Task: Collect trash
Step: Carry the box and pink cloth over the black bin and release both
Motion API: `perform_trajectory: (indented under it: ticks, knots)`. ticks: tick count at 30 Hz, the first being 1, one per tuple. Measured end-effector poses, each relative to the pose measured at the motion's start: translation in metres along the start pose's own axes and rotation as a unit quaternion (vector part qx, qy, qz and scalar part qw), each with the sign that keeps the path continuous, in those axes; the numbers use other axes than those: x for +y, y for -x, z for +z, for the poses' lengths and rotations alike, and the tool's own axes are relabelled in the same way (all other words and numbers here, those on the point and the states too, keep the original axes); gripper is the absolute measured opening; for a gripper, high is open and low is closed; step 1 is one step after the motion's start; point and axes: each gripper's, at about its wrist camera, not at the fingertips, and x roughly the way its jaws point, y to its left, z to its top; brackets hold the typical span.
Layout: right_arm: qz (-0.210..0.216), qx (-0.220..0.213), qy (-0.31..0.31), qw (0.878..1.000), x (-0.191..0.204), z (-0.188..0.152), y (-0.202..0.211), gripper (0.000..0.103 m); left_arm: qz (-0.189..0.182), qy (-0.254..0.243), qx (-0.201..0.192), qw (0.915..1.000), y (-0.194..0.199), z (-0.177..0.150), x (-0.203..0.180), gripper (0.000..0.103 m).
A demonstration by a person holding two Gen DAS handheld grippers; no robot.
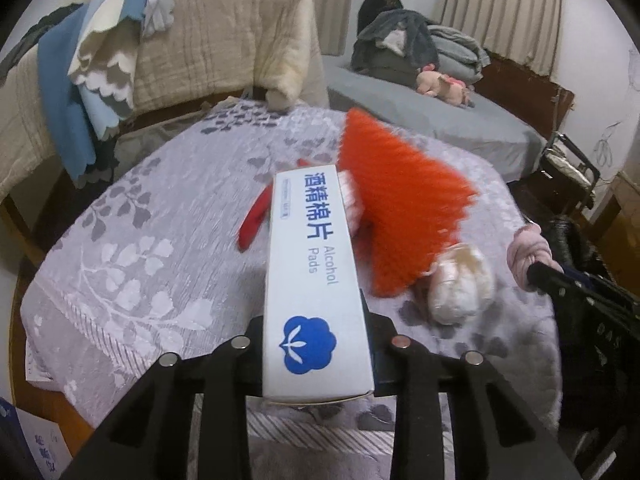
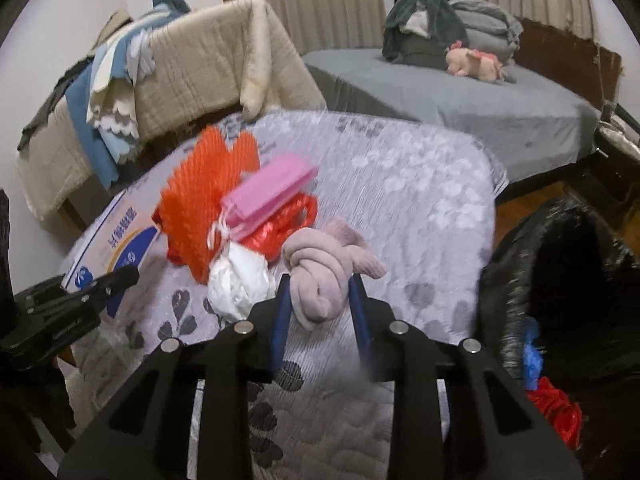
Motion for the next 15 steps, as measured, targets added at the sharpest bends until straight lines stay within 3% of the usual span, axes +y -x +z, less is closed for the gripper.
perform_trajectory:
  ticks: [8, 15]
  knots:
    - [-0.009, -0.050, -0.007, 0.999, -0.013, 0.015, 0.048, 0.028, -0.039, -0.038, -0.040, 0.9977, 0.035, 0.021, -0.039, 0.031]
    - [-0.045, -0.076, -0.026, 0.996, -0.043, 0.017, 0.086, 0.028, -0.087, -0.076, -0.054, 0.9918, 0.047, 0.035, -0.087, 0.031]
